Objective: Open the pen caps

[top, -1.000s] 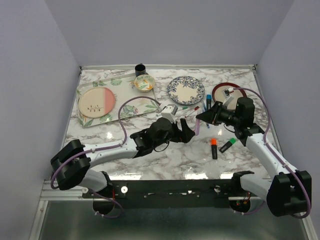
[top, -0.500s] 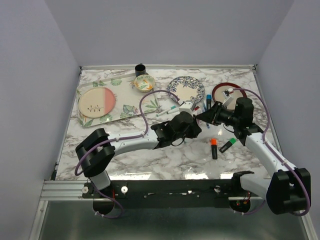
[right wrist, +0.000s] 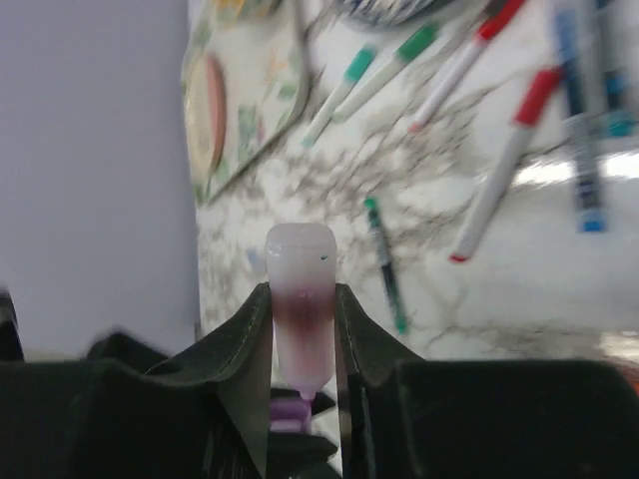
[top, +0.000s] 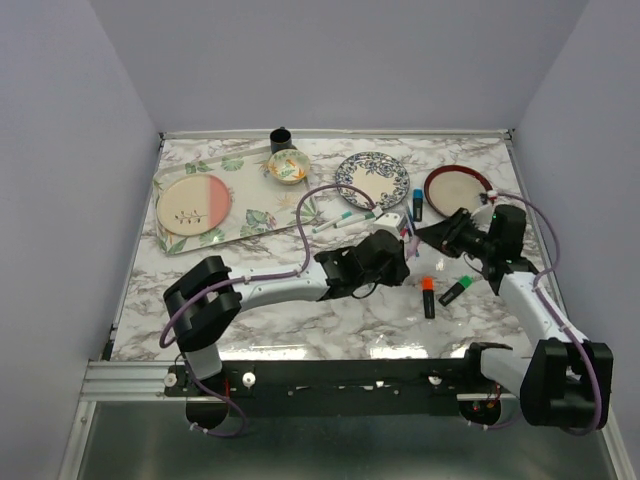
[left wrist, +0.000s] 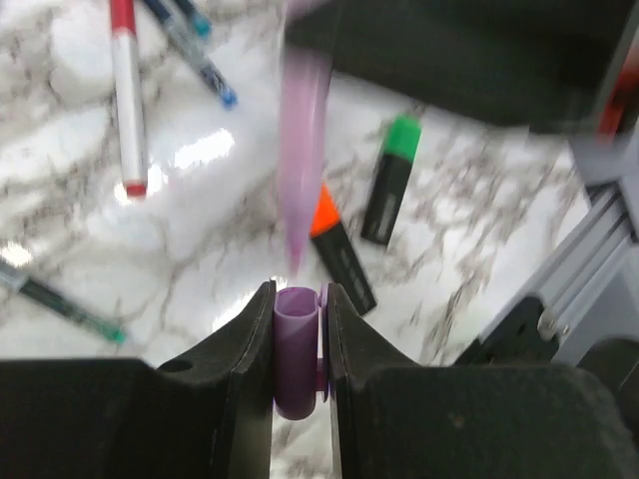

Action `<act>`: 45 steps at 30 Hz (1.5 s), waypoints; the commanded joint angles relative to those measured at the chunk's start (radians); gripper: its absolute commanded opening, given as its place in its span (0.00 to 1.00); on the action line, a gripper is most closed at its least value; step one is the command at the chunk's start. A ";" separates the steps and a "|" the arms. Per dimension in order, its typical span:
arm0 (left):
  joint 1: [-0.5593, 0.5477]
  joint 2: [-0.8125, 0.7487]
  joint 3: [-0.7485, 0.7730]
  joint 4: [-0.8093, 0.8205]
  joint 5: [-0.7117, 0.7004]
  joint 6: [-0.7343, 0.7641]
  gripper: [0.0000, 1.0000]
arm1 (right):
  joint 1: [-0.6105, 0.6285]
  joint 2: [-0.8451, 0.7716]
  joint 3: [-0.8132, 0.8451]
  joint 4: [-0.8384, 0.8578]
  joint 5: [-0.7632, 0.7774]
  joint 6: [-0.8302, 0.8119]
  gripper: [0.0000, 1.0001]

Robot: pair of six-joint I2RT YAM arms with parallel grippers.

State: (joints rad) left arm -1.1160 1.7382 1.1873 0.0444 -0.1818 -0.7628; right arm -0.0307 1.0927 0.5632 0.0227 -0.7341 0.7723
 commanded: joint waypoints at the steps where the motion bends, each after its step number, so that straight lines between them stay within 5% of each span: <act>1: -0.064 -0.031 -0.032 -0.136 0.093 0.026 0.00 | -0.162 0.001 -0.005 0.088 0.249 0.035 0.00; 14: -0.019 -0.213 -0.224 -0.115 -0.051 0.019 0.00 | -0.187 0.029 0.001 0.092 0.208 -0.022 0.01; 21: 0.115 -0.399 -0.455 -0.110 -0.143 -0.070 0.00 | -0.187 0.124 0.039 0.120 -0.078 -0.217 0.00; 27: 0.203 -0.650 -0.669 -0.144 -0.272 -0.180 0.00 | -0.155 0.219 0.107 0.013 -0.151 -0.359 0.01; 35: 0.289 -0.885 -0.752 -0.443 -0.447 -0.345 0.00 | 0.028 0.295 0.260 -0.211 -0.062 -0.567 0.00; 45: 0.401 -0.988 -0.795 -0.551 -0.493 -0.408 0.00 | 0.143 0.318 0.313 -0.293 0.004 -0.699 0.01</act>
State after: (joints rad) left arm -0.7563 0.7757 0.4168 -0.4271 -0.5941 -1.1183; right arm 0.0986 1.3918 0.8467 -0.2081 -0.7704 0.1516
